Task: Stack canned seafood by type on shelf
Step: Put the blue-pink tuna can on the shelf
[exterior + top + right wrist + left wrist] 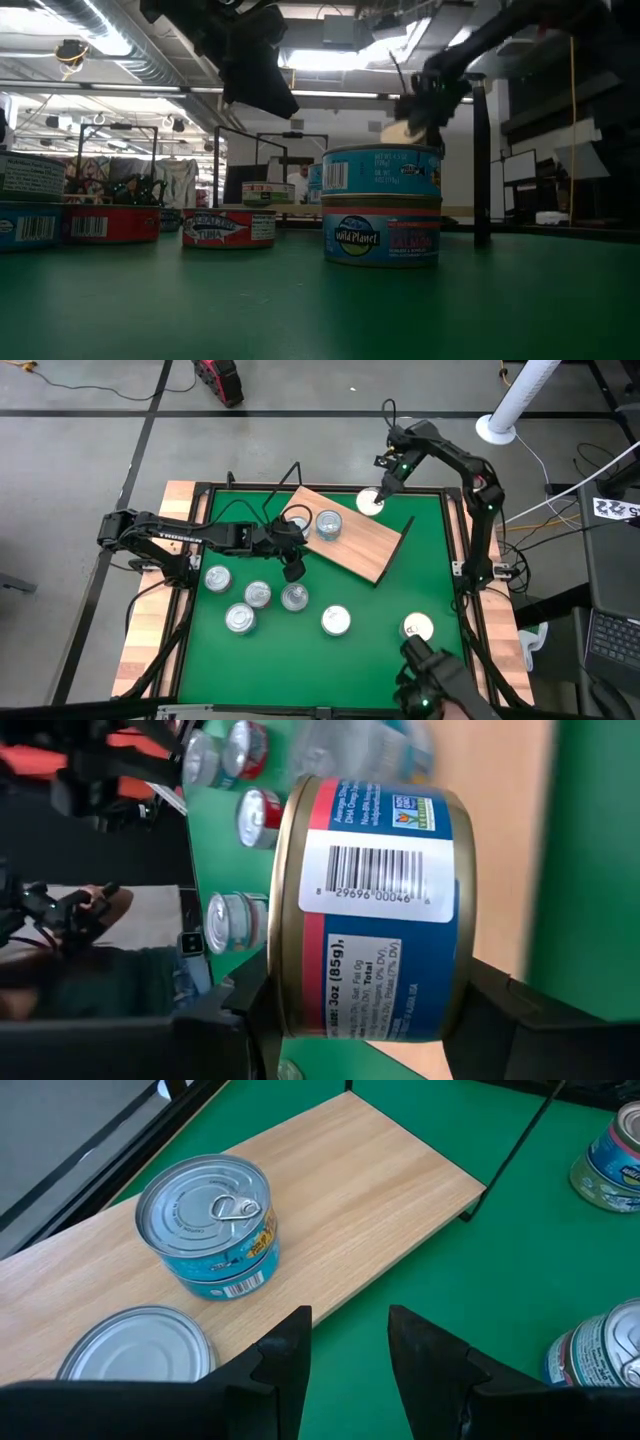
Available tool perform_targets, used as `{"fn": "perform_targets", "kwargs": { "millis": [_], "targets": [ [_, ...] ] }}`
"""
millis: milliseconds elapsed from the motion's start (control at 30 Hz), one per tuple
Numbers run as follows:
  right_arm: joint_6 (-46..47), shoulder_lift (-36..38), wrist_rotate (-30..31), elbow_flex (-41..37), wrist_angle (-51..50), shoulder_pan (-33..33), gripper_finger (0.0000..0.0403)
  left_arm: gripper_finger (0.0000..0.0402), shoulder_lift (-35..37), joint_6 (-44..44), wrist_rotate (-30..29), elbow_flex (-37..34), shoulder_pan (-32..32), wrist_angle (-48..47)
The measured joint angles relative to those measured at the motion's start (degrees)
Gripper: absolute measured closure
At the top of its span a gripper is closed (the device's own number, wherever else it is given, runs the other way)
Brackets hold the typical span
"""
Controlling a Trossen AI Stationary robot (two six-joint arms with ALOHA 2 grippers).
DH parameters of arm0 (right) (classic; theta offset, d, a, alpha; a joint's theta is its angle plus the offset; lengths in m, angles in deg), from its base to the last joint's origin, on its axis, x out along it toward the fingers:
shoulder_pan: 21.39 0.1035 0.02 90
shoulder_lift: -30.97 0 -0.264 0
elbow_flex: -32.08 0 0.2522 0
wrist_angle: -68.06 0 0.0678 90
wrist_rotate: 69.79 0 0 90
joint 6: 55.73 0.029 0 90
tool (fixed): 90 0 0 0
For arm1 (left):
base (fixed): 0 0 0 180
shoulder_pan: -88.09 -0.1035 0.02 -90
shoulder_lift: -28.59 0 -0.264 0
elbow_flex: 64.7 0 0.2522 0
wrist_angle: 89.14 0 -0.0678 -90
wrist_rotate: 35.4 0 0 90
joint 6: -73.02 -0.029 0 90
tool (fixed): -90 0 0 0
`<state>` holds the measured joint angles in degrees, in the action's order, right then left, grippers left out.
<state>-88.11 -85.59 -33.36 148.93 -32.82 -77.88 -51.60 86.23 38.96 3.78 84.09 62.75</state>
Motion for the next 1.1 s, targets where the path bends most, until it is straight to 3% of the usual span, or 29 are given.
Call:
{"fn": "perform_targets", "kwargs": {
  "millis": [467,933,1100],
  "targets": [
    [-6.91,-8.98,1.81,-0.02,-2.91,0.40,0.0208,0.0273,0.00,0.48,-0.04,0.00,-3.29,-0.02],
    [-6.98,-9.42,2.61,-0.02,-2.54,7.54,0.0208,0.0273,0.00,-0.09,-0.02,0.00,-3.30,-0.04],
    [-7.11,-9.42,5.77,-0.02,-2.50,9.88,0.0208,0.0273,0.00,-0.11,-0.02,0.00,-3.30,-0.04]
  ]
}}
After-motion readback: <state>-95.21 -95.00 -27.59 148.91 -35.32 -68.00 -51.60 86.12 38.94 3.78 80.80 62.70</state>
